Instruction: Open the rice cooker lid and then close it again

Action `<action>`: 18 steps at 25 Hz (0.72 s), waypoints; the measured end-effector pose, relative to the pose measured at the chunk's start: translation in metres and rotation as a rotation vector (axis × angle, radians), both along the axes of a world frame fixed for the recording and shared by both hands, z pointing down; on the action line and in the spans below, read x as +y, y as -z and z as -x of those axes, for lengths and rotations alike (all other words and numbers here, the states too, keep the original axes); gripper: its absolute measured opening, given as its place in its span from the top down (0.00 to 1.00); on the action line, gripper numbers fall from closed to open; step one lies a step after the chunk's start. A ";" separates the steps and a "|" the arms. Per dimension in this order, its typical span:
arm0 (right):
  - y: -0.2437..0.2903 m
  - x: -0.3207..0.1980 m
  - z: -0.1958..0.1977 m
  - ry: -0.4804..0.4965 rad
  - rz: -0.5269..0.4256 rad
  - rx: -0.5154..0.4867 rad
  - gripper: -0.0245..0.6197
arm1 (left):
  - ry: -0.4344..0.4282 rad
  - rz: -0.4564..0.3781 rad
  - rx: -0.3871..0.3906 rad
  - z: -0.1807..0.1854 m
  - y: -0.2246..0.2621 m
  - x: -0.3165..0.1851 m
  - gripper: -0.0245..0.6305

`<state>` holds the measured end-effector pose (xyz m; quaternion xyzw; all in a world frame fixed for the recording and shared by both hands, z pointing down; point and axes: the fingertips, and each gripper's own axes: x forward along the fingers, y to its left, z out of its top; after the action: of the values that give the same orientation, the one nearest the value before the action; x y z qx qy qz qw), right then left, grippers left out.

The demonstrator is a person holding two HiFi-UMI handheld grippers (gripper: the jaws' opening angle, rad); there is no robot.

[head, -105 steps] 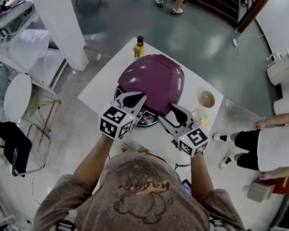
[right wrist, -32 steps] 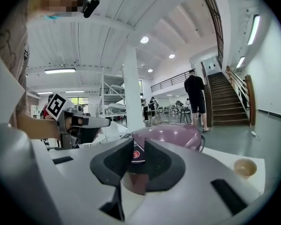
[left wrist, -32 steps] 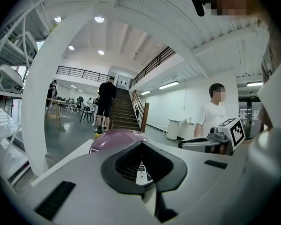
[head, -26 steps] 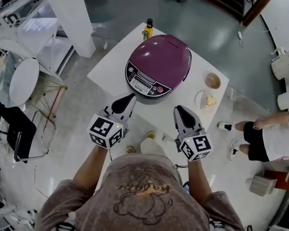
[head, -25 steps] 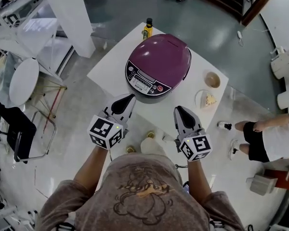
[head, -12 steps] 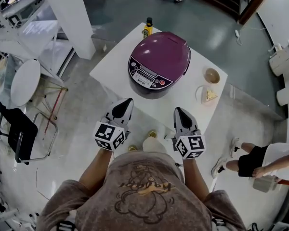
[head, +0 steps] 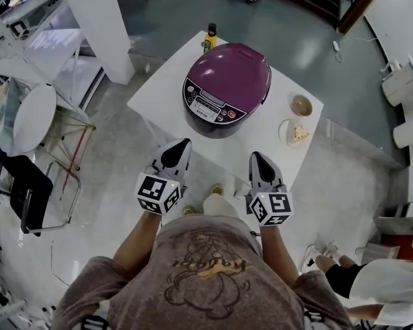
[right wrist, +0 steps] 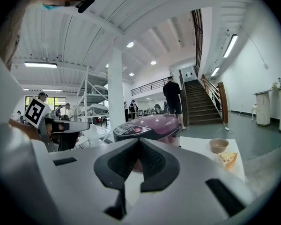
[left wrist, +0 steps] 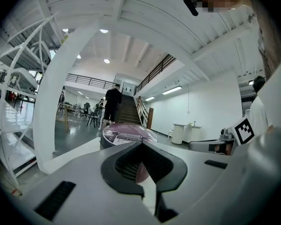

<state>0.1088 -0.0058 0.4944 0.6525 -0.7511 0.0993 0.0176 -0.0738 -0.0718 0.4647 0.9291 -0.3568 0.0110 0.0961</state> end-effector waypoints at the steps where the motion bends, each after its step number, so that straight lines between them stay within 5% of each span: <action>1: 0.000 0.000 0.001 -0.001 -0.001 0.000 0.96 | 0.000 -0.002 0.002 0.000 0.001 0.000 0.93; 18: 0.010 -0.004 0.003 0.007 -0.027 -0.028 0.96 | 0.025 0.014 0.022 -0.004 0.009 -0.001 0.93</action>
<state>0.1056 -0.0101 0.4843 0.6487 -0.7546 0.0983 -0.0015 -0.0699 -0.0731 0.4557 0.9240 -0.3672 0.0020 0.1066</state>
